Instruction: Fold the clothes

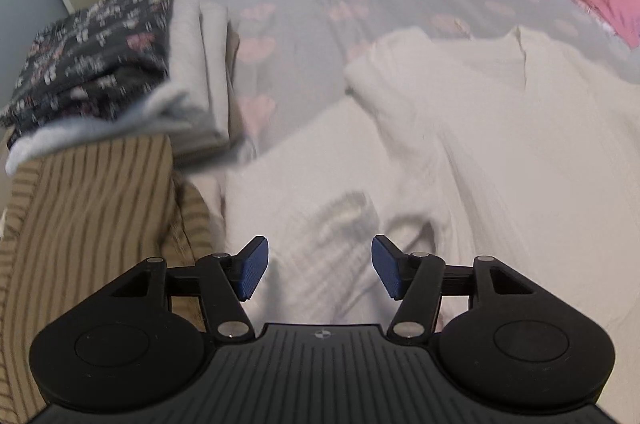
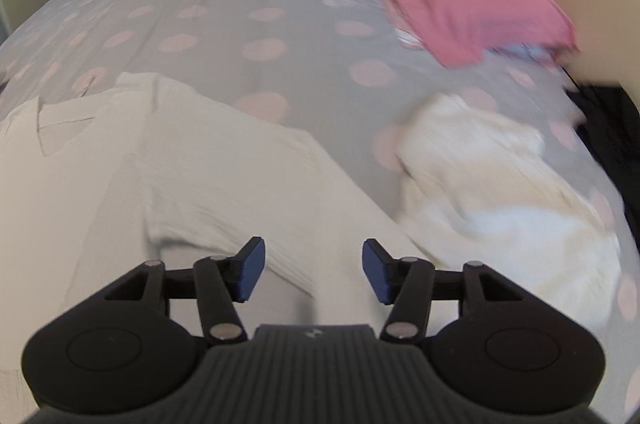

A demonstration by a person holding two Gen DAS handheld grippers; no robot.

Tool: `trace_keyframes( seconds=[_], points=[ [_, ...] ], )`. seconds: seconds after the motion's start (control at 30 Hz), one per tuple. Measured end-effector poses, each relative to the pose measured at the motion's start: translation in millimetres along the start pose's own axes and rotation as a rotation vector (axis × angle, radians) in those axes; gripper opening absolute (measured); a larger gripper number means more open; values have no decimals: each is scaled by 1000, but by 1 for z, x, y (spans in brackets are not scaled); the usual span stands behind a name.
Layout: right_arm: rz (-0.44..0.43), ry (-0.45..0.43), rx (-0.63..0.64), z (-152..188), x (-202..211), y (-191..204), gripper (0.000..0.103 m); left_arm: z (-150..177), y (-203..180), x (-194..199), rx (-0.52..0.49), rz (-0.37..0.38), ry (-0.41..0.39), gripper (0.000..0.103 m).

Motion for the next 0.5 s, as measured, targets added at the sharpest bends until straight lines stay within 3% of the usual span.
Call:
trace_keyframes(
  seconds=[0.2, 0.5],
  points=[
    [-61, 72, -31, 20, -15, -15, 61, 3, -4, -12, 24, -28, 38, 56],
    [-16, 188, 16, 22, -69, -10, 58, 3, -6, -11, 47, -13, 49, 55]
  ],
)
Point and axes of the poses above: each gripper's, at about its wrist camera, not at the fingertips, and x roughly against the way its jaws point, y to its left, z to its underside, the point moved 3 cm from there along -x, roughly the way its jaws point, and after that the axes turned 15 degrees about y, right-handed, at the moved point
